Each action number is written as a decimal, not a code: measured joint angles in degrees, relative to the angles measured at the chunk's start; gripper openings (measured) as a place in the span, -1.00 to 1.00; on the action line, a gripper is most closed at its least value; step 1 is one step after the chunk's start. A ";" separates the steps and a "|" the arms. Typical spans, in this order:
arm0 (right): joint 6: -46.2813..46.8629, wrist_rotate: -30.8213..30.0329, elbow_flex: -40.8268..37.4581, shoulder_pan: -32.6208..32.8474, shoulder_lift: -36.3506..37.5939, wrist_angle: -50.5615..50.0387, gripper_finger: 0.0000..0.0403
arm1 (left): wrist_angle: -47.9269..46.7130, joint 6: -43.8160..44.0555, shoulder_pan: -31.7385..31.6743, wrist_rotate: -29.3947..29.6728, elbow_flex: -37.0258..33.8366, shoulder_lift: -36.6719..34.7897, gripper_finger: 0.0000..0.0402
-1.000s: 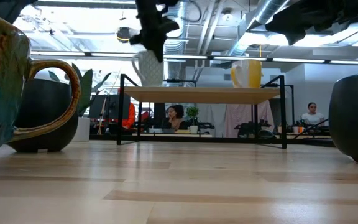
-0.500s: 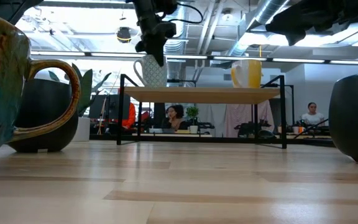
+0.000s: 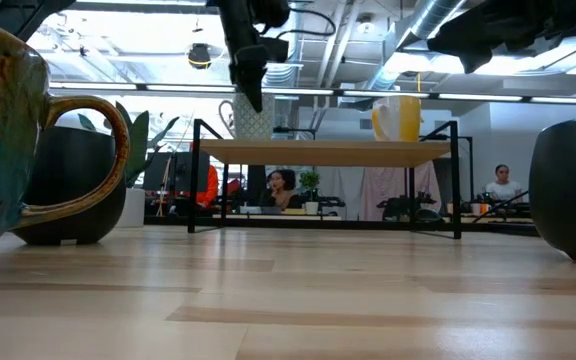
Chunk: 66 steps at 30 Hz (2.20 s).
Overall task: Place coffee mugs
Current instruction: Put the gray patterned mug on the shelf, then put the black blue mug on the shelf
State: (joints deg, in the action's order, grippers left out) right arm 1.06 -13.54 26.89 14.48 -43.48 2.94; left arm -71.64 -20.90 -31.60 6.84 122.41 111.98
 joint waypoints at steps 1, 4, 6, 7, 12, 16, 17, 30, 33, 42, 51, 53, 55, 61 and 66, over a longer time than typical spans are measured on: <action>0.00 0.00 0.00 0.00 0.00 -0.09 -0.15 | -0.12 -0.05 -0.06 0.02 0.00 0.36 -0.94; 0.00 0.00 0.00 0.00 0.00 -0.66 -0.15 | -0.17 -0.28 -0.30 -0.01 0.00 0.71 -0.94; 0.02 -0.02 0.00 0.00 0.00 -0.98 -0.15 | -0.30 -0.76 -0.32 0.02 0.00 0.71 -0.94; 0.02 0.00 0.00 0.02 0.00 -1.01 -0.15 | -0.20 -0.85 -0.32 0.05 0.00 0.71 -0.94; 0.02 -0.02 0.00 0.00 0.00 -0.98 -0.15 | -2.33 0.58 -0.77 0.70 0.00 0.70 -0.94; 0.39 -0.02 0.00 0.00 0.00 -0.98 -0.15 | -1.41 1.24 -1.00 0.98 -1.01 0.60 -0.94; 0.44 -0.01 0.00 0.02 0.00 -0.98 -0.15 | -1.63 1.31 -0.98 1.01 -1.03 0.60 -0.94; 0.42 -0.02 0.00 0.01 0.00 -0.98 -0.15 | -0.93 3.52 -0.54 1.12 -1.14 0.60 -0.94; 0.42 -0.02 0.00 0.02 0.00 -0.98 -0.15 | -0.90 3.78 -0.54 1.06 -1.18 0.60 -0.88; 0.39 -0.02 0.00 0.02 0.00 -0.98 -0.15 | -1.02 4.24 0.09 0.89 -1.22 0.60 -0.55; 0.42 -0.02 0.00 0.02 0.00 -0.98 -0.15 | -2.51 4.24 0.27 -0.38 0.91 0.38 -0.46; 0.42 -0.04 0.00 0.01 0.00 -0.98 -0.15 | -3.23 4.30 0.27 -0.26 1.85 0.38 -0.46; 0.42 -0.04 0.00 0.00 0.00 -0.96 -0.15 | -3.02 4.32 0.27 -0.12 2.42 0.36 -0.45; 0.38 -0.03 0.00 0.00 0.00 -0.98 -0.15 | -4.33 4.46 0.27 0.14 4.58 0.36 -0.45; 0.11 -0.04 0.00 0.00 0.00 -0.96 -0.15 | -7.91 7.05 0.29 3.90 8.73 0.33 -0.45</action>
State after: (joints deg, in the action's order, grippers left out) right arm 1.17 -13.58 26.89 14.48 -43.48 1.98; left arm -79.56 -13.85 -31.31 10.74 131.14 112.31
